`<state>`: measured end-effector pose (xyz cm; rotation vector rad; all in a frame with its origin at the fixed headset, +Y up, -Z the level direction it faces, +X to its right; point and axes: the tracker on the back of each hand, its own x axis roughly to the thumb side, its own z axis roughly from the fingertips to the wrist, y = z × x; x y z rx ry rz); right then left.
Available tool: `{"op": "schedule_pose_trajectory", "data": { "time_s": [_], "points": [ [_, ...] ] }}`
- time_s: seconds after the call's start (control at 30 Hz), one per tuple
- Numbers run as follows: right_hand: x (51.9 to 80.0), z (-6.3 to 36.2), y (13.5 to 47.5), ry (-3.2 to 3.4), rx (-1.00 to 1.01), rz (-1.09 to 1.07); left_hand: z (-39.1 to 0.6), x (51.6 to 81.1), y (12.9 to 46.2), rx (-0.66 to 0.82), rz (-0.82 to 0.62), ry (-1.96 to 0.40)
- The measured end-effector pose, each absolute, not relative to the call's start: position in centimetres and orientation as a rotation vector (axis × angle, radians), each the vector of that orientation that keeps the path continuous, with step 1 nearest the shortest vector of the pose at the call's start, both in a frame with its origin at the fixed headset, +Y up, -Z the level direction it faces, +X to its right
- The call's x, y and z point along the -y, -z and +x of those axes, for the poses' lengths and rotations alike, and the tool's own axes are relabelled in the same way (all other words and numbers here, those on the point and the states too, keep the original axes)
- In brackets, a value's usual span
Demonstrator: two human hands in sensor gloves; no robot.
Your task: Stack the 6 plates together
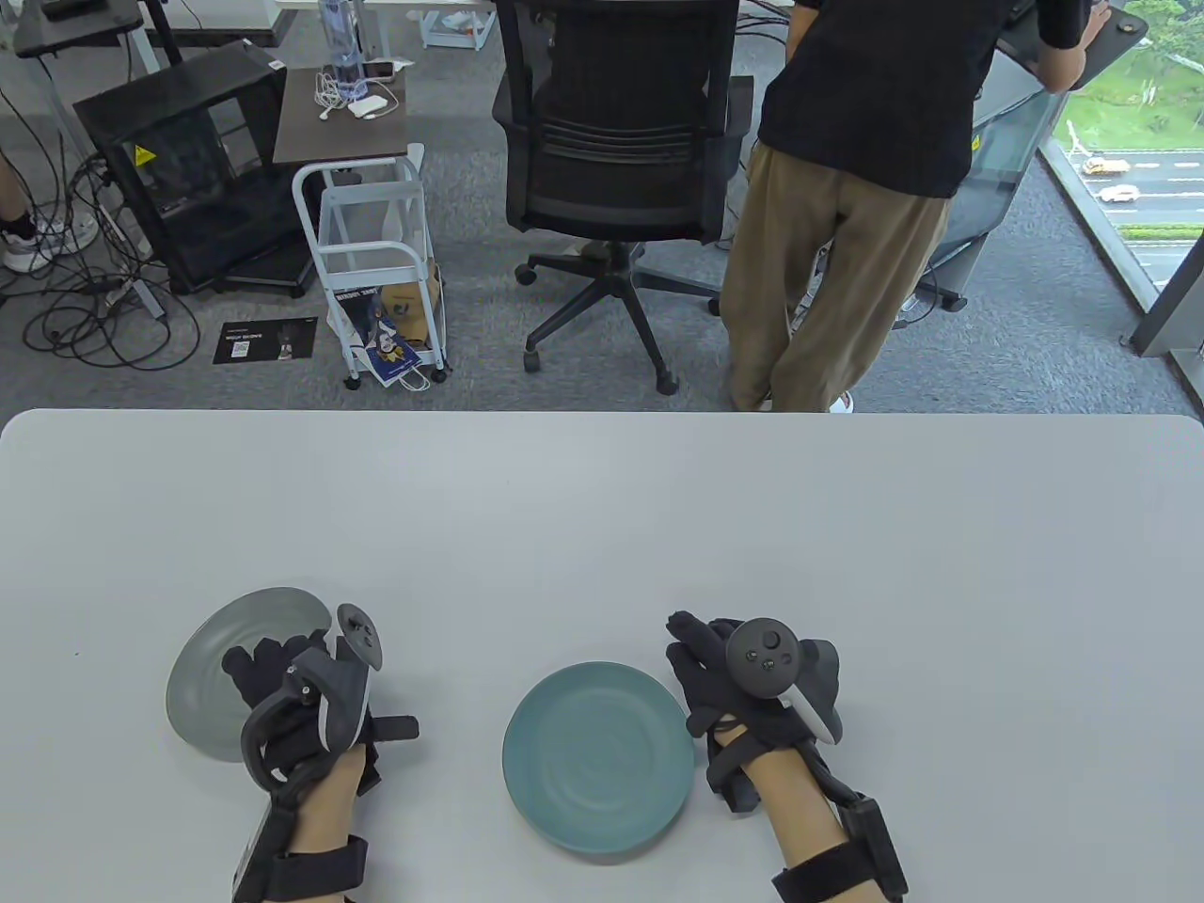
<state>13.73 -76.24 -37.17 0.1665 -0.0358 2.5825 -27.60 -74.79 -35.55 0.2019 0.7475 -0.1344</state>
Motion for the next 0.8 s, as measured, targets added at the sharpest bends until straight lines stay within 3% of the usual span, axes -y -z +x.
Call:
{"op": "schedule_pose_trajectory", "data": {
  "time_s": [0.8],
  "points": [
    [75.3,13.2,36.9,-2.695,0.149,0.149,-19.9,72.4,33.7,-0.405,0.408,0.211]
  ]
}}
